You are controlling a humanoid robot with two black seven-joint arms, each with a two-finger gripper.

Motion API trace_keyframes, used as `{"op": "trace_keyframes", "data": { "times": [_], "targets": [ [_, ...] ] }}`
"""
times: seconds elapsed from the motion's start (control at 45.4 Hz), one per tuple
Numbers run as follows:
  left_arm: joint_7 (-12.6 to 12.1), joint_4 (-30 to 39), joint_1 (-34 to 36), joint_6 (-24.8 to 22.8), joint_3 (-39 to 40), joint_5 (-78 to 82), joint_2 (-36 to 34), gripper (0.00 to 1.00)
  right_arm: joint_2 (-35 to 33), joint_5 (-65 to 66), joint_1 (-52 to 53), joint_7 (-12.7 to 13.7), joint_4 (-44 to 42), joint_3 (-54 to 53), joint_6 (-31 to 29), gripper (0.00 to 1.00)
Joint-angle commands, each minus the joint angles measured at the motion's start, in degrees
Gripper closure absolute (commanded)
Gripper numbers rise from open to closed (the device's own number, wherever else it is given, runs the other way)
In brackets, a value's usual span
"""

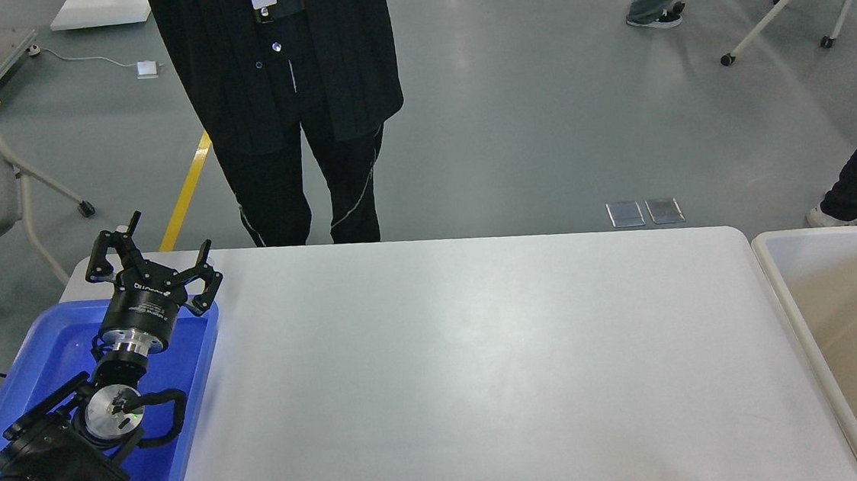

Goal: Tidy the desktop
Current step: 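Raise the right gripper from beside the bin toward the table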

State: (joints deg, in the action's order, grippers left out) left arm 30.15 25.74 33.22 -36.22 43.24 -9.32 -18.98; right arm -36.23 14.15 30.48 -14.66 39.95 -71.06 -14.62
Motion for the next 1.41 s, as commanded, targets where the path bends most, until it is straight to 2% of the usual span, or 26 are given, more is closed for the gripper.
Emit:
{"op": "trace_keyframes", "data": {
  "times": [0.0,1.388],
  "targets": [
    [0.0,0.0,0.0,0.0,0.0,0.0,0.0,0.00,0.0,0.0,-0.4,-0.6,0.1,0.0,-0.1,0.00],
    [0.0,0.0,0.0,-0.1,0.0,0.0,0.0,0.00,3.2,0.1,-2.3,-0.7,-0.4,1.4,-0.1,0.00]
  ]
}}
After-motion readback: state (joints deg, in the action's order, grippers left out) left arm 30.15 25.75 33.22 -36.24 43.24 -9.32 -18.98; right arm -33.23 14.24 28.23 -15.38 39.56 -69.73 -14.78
